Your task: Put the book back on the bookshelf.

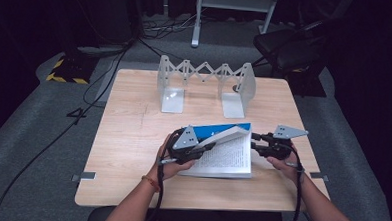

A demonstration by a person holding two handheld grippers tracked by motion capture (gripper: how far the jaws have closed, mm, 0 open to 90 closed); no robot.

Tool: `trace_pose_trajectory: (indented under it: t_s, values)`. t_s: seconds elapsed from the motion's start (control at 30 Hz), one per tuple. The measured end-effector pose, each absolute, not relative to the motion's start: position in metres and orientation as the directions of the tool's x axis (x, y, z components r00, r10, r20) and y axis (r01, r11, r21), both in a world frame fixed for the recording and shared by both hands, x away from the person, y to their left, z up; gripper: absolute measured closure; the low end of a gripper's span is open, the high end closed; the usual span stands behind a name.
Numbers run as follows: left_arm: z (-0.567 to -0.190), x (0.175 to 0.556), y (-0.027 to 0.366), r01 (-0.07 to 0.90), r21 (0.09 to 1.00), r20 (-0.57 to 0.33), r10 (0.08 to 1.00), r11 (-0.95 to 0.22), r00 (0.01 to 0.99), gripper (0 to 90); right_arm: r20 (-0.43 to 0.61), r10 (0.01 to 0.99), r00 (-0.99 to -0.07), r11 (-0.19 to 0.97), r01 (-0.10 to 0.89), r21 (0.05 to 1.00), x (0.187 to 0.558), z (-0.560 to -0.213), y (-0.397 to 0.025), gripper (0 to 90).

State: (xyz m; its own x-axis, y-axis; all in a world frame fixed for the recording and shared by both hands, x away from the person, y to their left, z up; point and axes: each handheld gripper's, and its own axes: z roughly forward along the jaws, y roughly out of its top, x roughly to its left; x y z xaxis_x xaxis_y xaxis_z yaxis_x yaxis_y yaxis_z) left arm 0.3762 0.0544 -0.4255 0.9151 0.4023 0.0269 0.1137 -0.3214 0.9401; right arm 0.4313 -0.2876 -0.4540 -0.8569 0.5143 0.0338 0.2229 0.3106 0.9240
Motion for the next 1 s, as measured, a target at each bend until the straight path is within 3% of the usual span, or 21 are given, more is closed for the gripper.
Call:
trace_pose_trajectory:
  t_s: [0.2, 0.4, 0.73, 1.0]
  values:
    - [-0.423, 0.371, 0.027, 0.096, 0.928, 0.034, 0.339, -0.360, 0.940, 75.9, -0.012, 0.560, -0.828, 0.276, 0.173, 0.946, 0.420, -0.431, -0.302, 58.4]
    - [-0.421, 0.366, 0.038, 0.115, 0.932, 0.014, 0.352, -0.343, 0.936, 75.1, -0.059, 0.560, -0.826, 0.291, 0.130, 0.948, 0.413, -0.422, -0.294, 63.3]
    - [-0.423, 0.352, 0.076, 0.110, 0.930, 0.041, 0.397, -0.351, 0.917, 71.9, -0.099, 0.454, -0.886, 0.304, 0.049, 0.951, 0.400, -0.390, -0.258, 59.9]
    - [-0.427, 0.351, 0.097, 0.141, 0.913, 0.034, 0.415, -0.382, 0.909, 69.9, -0.114, 0.386, -0.916, 0.337, 0.025, 0.941, 0.390, -0.388, -0.223, 54.7]
